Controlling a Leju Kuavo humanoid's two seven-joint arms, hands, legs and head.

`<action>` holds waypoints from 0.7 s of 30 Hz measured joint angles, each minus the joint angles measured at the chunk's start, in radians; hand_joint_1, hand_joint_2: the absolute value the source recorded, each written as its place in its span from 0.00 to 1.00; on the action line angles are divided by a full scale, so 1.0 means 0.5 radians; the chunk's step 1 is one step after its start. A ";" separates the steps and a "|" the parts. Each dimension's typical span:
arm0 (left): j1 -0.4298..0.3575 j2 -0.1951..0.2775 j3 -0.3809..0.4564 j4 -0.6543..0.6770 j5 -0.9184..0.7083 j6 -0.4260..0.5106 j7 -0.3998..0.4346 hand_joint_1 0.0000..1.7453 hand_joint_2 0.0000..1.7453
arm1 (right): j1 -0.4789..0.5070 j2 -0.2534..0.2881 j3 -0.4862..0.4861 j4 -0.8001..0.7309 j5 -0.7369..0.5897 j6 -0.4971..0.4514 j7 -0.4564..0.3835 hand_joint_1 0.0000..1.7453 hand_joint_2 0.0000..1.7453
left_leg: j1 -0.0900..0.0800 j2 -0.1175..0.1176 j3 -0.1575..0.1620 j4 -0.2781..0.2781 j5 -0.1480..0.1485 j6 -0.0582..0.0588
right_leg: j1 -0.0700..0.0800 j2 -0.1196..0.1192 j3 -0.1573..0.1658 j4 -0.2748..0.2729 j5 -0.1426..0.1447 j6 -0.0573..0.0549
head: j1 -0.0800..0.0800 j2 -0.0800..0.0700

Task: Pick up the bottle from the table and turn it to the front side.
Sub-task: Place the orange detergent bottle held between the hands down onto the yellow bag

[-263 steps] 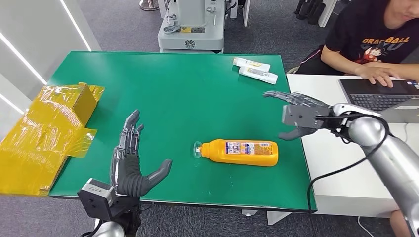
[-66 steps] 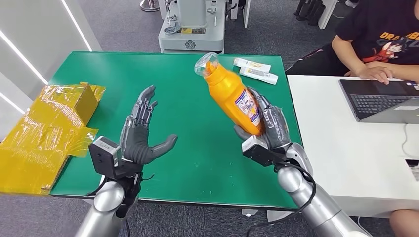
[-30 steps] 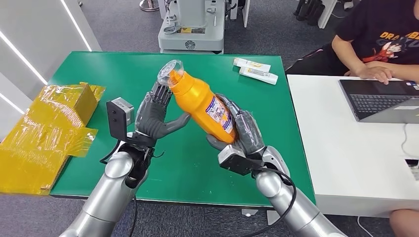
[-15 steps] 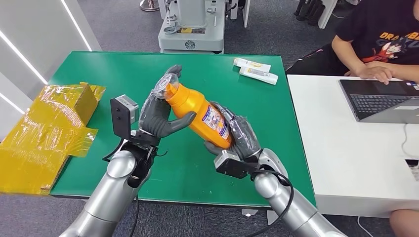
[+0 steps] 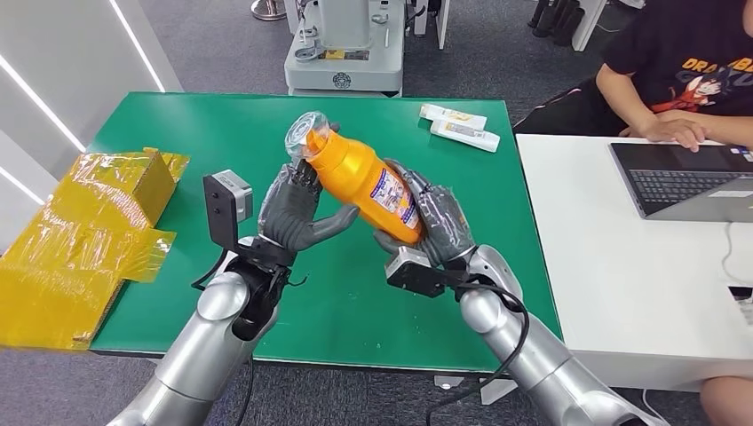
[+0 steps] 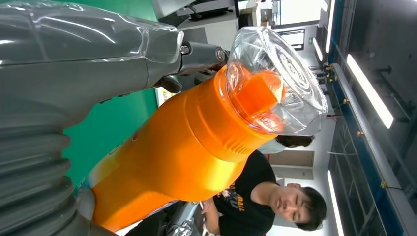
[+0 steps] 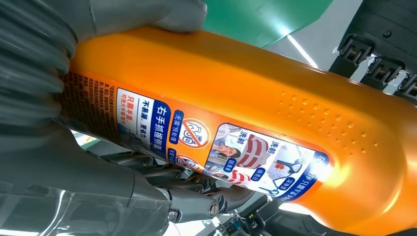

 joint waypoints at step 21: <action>-0.050 -0.002 -0.055 0.171 0.047 0.195 -0.055 0.00 1.00 | 0.034 0.045 0.035 0.046 -0.054 -0.053 0.024 1.00 1.00 | 0.000 0.000 0.000 0.000 0.000 -0.001 | 0.000 0.000 0.000 0.000 0.000 0.000 | 0.000 0.000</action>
